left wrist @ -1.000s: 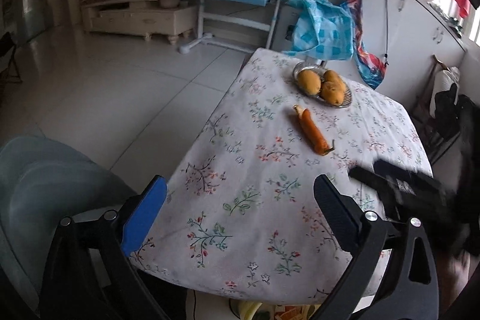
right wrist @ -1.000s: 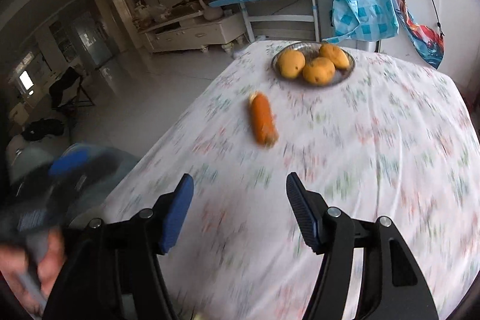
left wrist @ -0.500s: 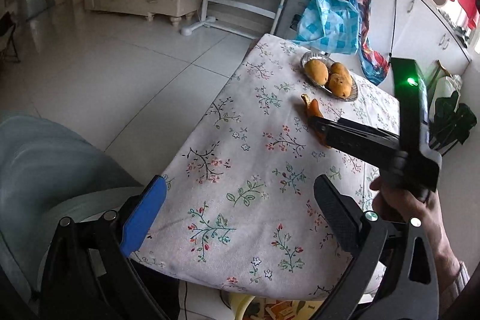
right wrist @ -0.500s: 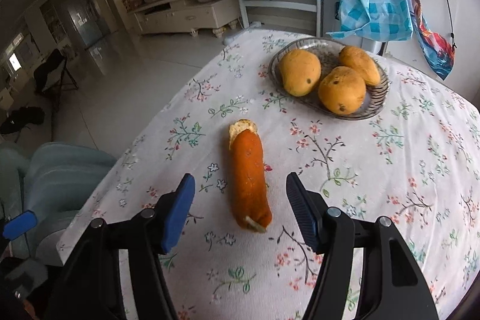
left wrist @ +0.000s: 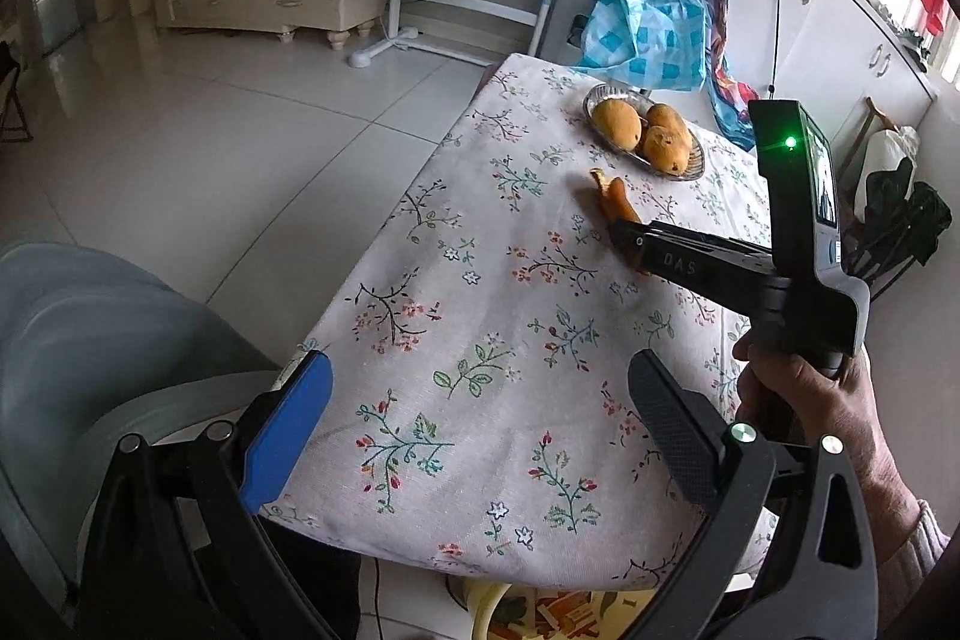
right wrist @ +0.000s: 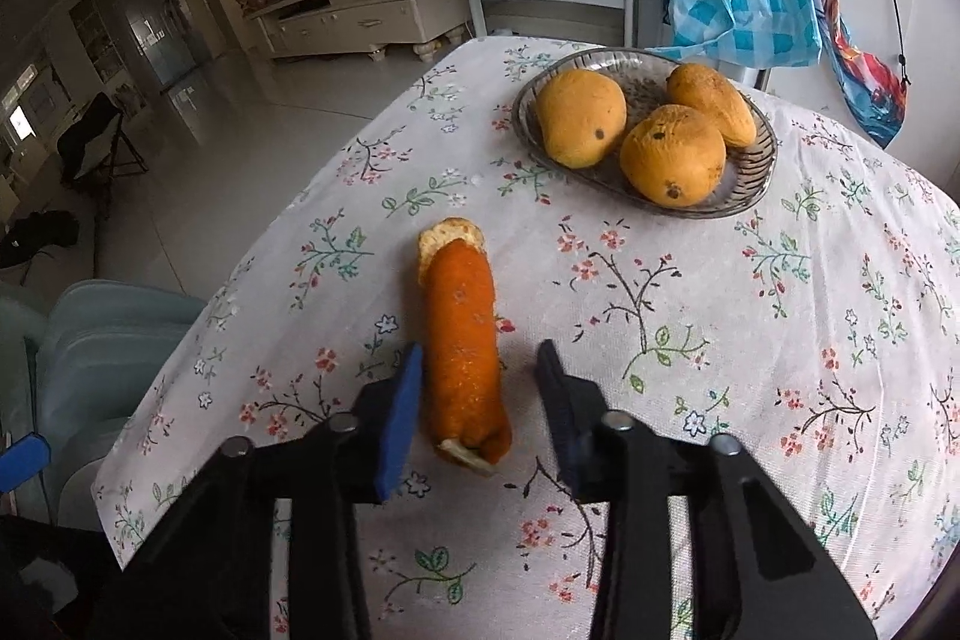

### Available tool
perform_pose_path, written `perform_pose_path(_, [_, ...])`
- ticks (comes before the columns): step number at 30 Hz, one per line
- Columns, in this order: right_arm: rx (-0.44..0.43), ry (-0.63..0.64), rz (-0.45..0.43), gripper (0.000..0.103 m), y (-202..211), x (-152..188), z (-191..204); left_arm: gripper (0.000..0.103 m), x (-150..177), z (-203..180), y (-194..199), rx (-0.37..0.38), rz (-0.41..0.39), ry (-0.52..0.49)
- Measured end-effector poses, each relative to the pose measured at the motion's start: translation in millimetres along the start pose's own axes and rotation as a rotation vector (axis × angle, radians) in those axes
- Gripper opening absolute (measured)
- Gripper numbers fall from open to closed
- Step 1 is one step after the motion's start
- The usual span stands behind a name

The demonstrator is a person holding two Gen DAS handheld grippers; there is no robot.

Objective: Collect trash
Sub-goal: 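Grasp the last carrot piece with the right tool, then carry the carrot over the yellow basin and open the right tool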

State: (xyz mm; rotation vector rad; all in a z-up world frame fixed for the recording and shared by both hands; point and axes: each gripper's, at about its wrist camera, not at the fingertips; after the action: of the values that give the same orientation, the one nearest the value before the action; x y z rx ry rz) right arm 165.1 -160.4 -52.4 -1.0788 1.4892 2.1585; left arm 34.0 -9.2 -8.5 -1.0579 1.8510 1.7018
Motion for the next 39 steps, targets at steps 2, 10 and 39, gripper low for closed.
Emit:
perform_pose_path(2, [-0.002, 0.0, -0.001, 0.026, 1, 1, 0, 0.096, 1, -1, 1, 0.0, 0.001, -0.005])
perform_pose_path(10, [-0.017, -0.012, 0.008, 0.022, 16, 10, -8, 0.096, 2, -6, 1, 0.004, 0.005, -0.028])
perform_pose_path(39, [0.031, -0.048, 0.018, 0.049, 98, 79, -20, 0.096, 24, -28, -2, 0.012, 0.053, -0.14])
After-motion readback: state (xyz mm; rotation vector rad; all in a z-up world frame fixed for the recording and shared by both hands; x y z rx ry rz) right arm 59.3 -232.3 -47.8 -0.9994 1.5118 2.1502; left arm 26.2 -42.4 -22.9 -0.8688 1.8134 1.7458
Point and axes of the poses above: each gripper's, at about its wrist camera, not at the fingertips, and y roughly against the way its jaws point, z to its left, x to its underside, and after that the axes turned 11 degrees about -z, right-handed
